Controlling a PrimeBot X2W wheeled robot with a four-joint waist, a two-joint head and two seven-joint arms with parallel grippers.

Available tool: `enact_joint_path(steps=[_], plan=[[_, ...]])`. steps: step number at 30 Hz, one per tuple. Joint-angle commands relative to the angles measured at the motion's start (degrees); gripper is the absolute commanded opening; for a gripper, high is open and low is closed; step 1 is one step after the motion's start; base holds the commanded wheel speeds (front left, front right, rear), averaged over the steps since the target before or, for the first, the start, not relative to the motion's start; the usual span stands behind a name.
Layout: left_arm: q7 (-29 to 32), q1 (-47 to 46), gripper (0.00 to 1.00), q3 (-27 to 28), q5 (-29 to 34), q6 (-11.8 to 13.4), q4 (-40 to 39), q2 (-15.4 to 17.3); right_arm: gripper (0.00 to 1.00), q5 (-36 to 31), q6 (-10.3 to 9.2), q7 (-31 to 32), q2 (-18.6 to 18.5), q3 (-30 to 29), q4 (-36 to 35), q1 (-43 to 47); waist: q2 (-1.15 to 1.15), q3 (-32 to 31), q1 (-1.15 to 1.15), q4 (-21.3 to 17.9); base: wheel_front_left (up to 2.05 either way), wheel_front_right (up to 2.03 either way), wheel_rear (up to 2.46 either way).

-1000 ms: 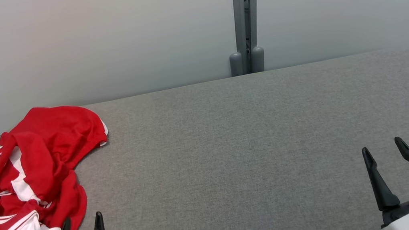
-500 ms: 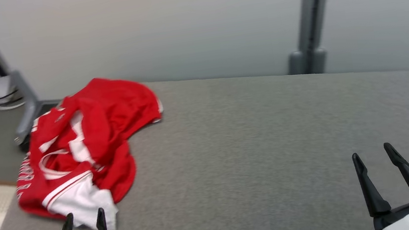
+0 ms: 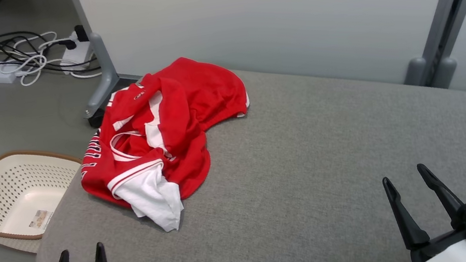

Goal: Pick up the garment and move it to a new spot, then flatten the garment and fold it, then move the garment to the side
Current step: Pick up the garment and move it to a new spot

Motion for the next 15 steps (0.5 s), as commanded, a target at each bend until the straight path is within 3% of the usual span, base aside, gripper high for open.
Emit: enact_joint_path(steps=[1,9,15], plan=[[0.2,-1.7,1.00,-0.4,-0.8,0.1,0.0,-0.1,1.00,0.0,0.07,-0.3,-0.4,0.0,-0.2,-0.6,0.00,1.5,0.00,-1.2,0.00,0.00,0.00],[8.2,-12.8,1.00,-3.1,-5.1,0.8,1.7,-1.4,1.00,-2.8,0.04,-0.3,-0.4,0.2,-1.3,-5.4,0.00,13.5,0.00,-6.8,0.00,0.00,0.00],[14.8,-22.4,1.00,-2.9,-5.4,2.9,9.7,0.1,1.00,-2.1,0.04,-0.3,-0.4,1.5,-0.6,-7.8,0.00,18.5,0.00,-10.8,0.00,0.00,0.00]])
